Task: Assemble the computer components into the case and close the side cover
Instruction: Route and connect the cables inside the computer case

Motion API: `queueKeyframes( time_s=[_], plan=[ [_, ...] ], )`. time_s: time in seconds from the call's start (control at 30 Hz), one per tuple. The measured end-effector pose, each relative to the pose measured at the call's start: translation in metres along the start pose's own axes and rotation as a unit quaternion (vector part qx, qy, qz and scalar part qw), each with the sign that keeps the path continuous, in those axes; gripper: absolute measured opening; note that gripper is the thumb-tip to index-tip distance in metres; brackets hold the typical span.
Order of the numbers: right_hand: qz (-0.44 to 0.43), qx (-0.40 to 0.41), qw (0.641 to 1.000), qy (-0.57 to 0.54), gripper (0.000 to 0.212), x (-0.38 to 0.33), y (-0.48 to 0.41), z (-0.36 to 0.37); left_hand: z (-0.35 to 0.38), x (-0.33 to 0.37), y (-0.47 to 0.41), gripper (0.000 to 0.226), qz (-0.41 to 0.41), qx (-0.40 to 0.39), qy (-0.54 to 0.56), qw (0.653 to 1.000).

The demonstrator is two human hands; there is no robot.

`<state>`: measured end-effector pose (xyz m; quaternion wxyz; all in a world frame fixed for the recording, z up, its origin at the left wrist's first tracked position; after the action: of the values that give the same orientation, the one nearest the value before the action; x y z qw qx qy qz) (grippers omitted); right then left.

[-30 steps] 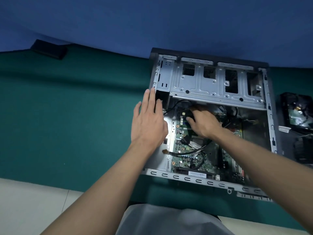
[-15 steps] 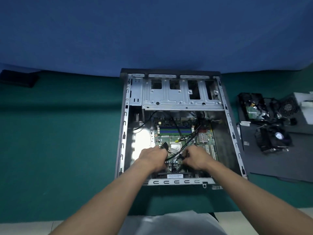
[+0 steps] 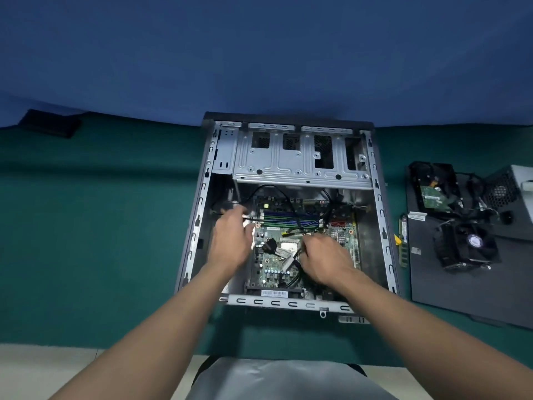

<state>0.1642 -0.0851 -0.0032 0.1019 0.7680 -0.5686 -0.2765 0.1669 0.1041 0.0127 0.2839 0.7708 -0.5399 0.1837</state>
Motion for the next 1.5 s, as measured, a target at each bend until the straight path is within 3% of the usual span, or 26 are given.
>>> queueKeyframes(
  time_s=[0.17, 0.23, 0.33, 0.37, 0.5, 0.67, 0.77, 0.83, 0.93, 1.0, 1.07, 1.13, 1.17, 1.27, 1.37, 1.43, 1.5],
  plan=[
    [0.020, -0.085, 0.995, -0.042, 0.015, -0.016, -0.018, 0.015, -0.002, 0.005, 0.011, 0.054, 0.018, -0.045, 0.020, 0.999],
    [0.027, -0.091, 0.995, -0.043, 0.017, -0.016, -0.021, 0.022, 0.002, 0.004, 0.017, 0.049, 0.012, -0.078, 0.009, 0.997],
    [0.027, -0.085, 0.992, -0.085, 0.049, -0.011, -0.024, 0.024, 0.004, 0.003, 0.023, 0.033, 0.003, -0.130, 0.005, 0.992],
    [0.028, -0.083, 0.992, -0.092, 0.049, -0.009, -0.025, 0.024, 0.005, 0.002, 0.023, 0.032, 0.009, -0.138, 0.008, 0.990],
    [0.030, -0.066, 0.988, -0.139, 0.017, -0.003, -0.027, 0.020, 0.009, 0.002, 0.015, 0.025, 0.045, -0.132, -0.014, 0.990],
    [-0.026, -0.092, 0.942, -0.323, 0.018, 0.002, -0.016, -0.005, 0.022, -0.003, 0.006, 0.047, 0.033, -0.255, -0.130, 0.958],
    [-0.050, -0.115, 0.928, -0.350, 0.015, 0.006, -0.009, -0.016, 0.024, -0.003, 0.005, 0.032, 0.036, -0.309, -0.188, 0.932],
    [-0.047, -0.111, 0.922, -0.369, 0.012, 0.010, -0.005, -0.020, 0.024, -0.003, 0.006, 0.020, 0.051, -0.301, -0.216, 0.927],
    [0.025, -0.064, 0.889, -0.452, 0.006, 0.021, -0.003, -0.024, 0.019, -0.004, 0.005, 0.018, 0.045, -0.265, -0.222, 0.937],
    [0.081, 0.017, 0.919, -0.385, 0.007, 0.029, -0.003, -0.028, 0.013, -0.002, 0.004, 0.023, 0.049, -0.246, -0.233, 0.939],
    [0.107, 0.080, 0.981, -0.138, 0.011, 0.036, 0.001, -0.032, 0.009, 0.001, 0.002, 0.024, 0.049, -0.233, -0.240, 0.941],
    [0.090, 0.079, 0.991, 0.053, 0.026, 0.037, 0.007, -0.027, 0.007, 0.002, 0.003, 0.023, 0.025, -0.235, -0.207, 0.950],
    [0.068, 0.072, 0.993, 0.066, 0.032, 0.034, 0.010, -0.023, 0.008, 0.001, 0.003, 0.024, -0.001, -0.238, -0.174, 0.956],
    [-0.034, 0.039, 0.995, -0.084, 0.028, 0.015, 0.009, -0.018, 0.010, 0.000, 0.008, 0.025, -0.071, -0.245, -0.082, 0.963],
    [-0.092, -0.048, 0.966, -0.238, 0.026, -0.006, -0.004, -0.013, 0.010, -0.001, 0.011, 0.038, -0.108, -0.289, 0.000, 0.951],
    [-0.080, -0.093, 0.934, -0.335, 0.014, -0.013, -0.014, -0.007, 0.006, -0.003, 0.015, 0.050, -0.151, -0.334, 0.131, 0.921],
    [-0.029, -0.124, 0.885, -0.448, 0.006, -0.013, -0.020, -0.002, 0.000, -0.006, 0.021, 0.056, -0.197, -0.375, 0.280, 0.862]
  ],
)
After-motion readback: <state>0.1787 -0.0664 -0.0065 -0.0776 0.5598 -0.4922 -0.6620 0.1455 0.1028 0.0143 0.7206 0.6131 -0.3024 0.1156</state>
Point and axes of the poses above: each hand's wrist, its own y-axis away from the middle knuckle, its own z-axis out of the palm, x = y × z, the point moved 1 cm from there along -y, towards the middle knuckle, and after that the axes turned 6 degrees about -z, right-handed, at the moved point
